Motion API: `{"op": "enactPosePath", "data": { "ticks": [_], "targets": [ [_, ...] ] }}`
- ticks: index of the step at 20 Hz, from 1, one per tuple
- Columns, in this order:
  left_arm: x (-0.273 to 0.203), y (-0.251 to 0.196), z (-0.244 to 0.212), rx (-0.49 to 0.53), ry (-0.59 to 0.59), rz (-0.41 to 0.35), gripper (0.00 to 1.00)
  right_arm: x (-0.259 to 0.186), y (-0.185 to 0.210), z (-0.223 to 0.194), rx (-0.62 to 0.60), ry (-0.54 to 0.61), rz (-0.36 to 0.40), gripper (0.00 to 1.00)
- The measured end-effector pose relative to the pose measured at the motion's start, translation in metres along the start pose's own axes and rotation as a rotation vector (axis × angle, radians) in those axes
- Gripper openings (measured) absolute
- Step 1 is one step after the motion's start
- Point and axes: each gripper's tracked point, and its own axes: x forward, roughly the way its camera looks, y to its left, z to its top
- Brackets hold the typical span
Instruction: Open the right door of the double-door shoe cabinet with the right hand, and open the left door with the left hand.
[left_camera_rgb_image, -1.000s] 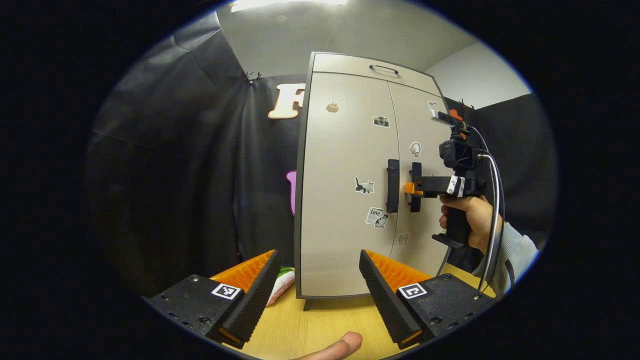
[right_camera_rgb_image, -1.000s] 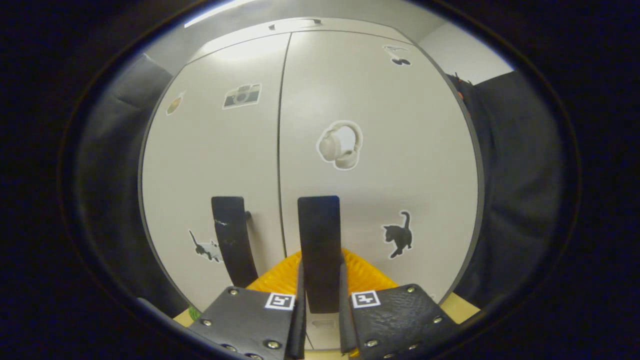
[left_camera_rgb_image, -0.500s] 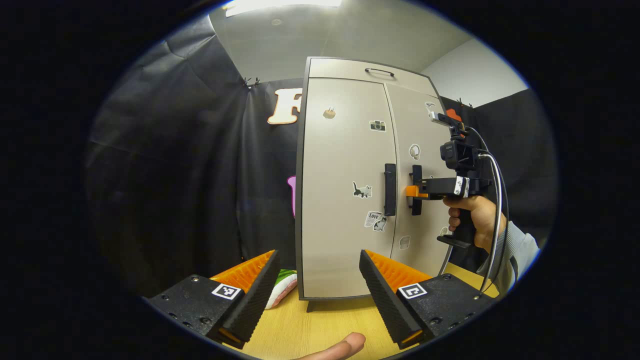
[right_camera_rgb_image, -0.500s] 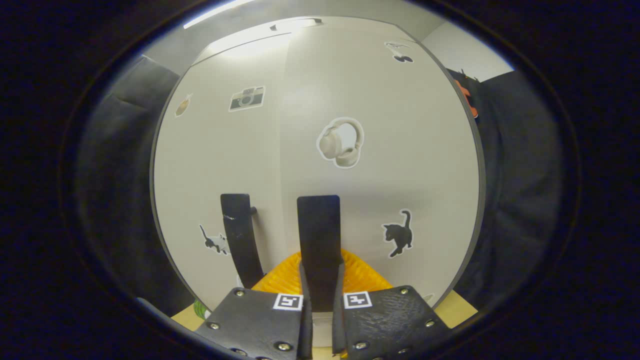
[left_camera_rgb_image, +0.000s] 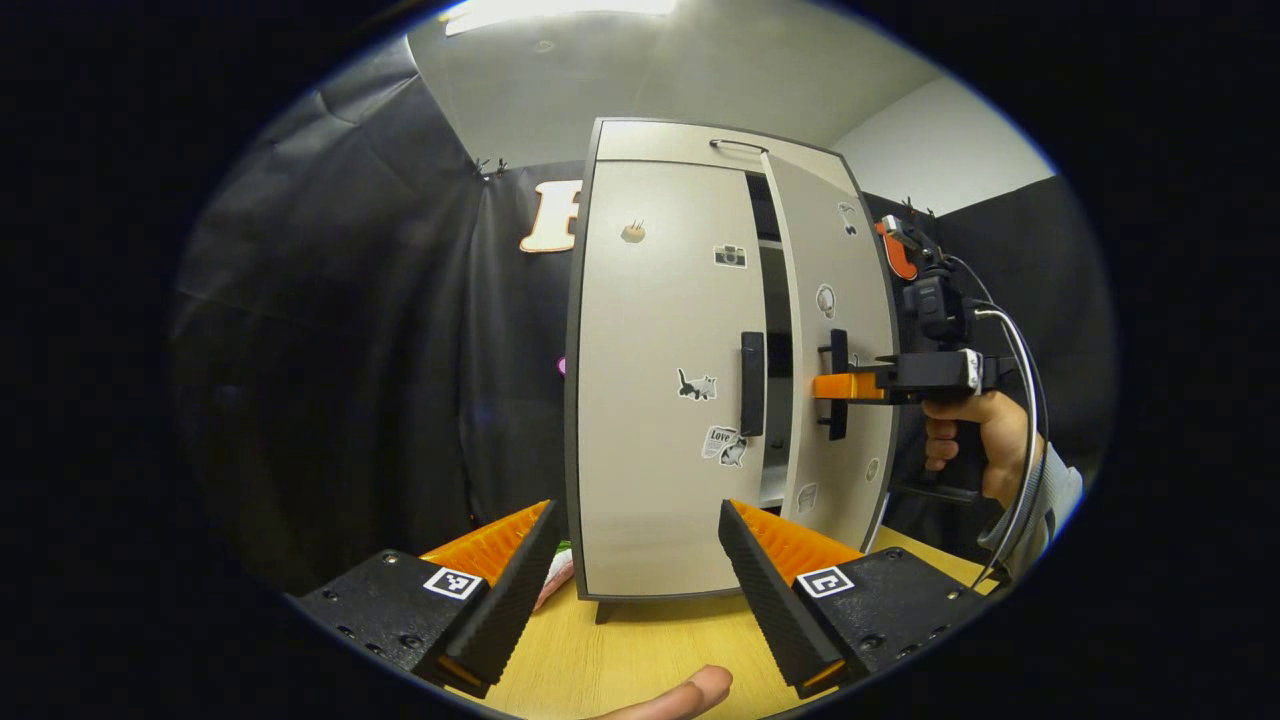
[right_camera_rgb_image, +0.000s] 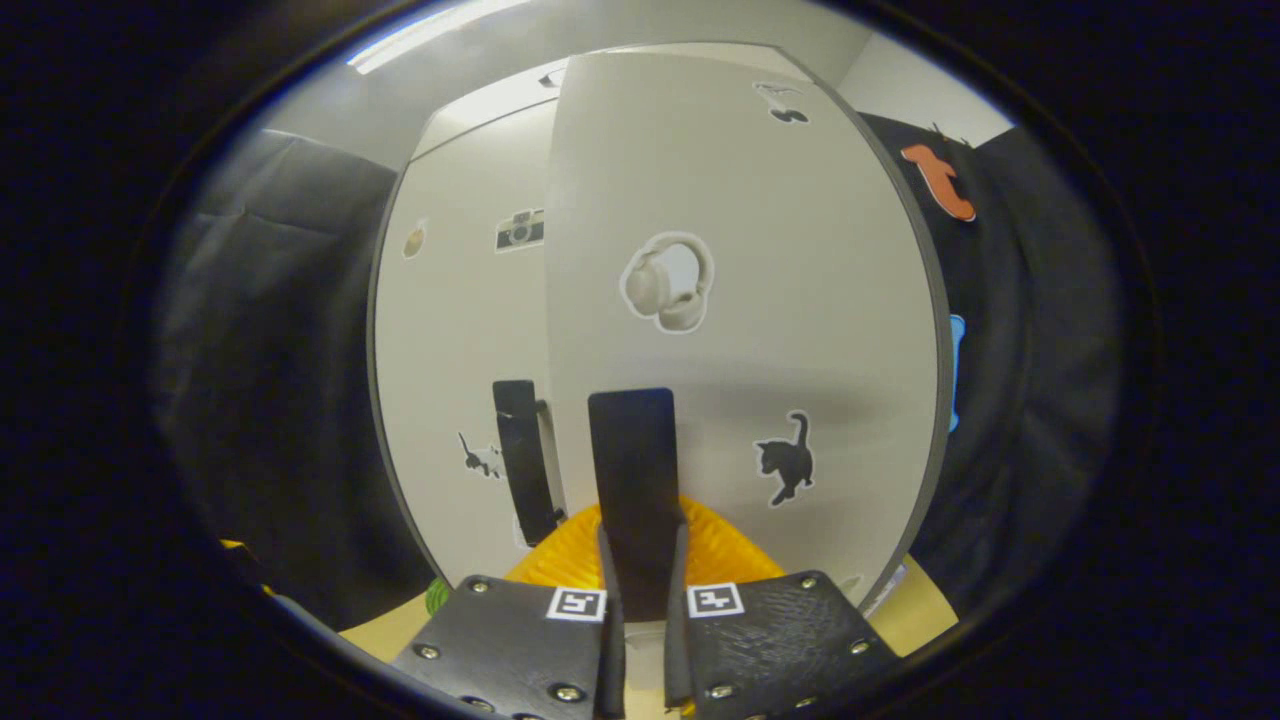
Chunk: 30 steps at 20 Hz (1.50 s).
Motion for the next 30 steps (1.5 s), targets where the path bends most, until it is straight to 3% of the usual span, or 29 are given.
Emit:
{"op": "enactPosePath", "data": {
  "ticks": [14, 30],
  "targets": [
    [-0.012, -0.021, -0.002, 0.014, 0.004, -0.042, 0.99, -0.070, -0.034, 0.002, 0.007, -0.027, 0.071, 0.15],
    [-0.015, -0.044, -0.011, 0.003, 0.008, -0.078, 0.99, -0.121, -0.092, 0.009, -0.025, -0.025, 0.028, 0.15]
  ]
}}
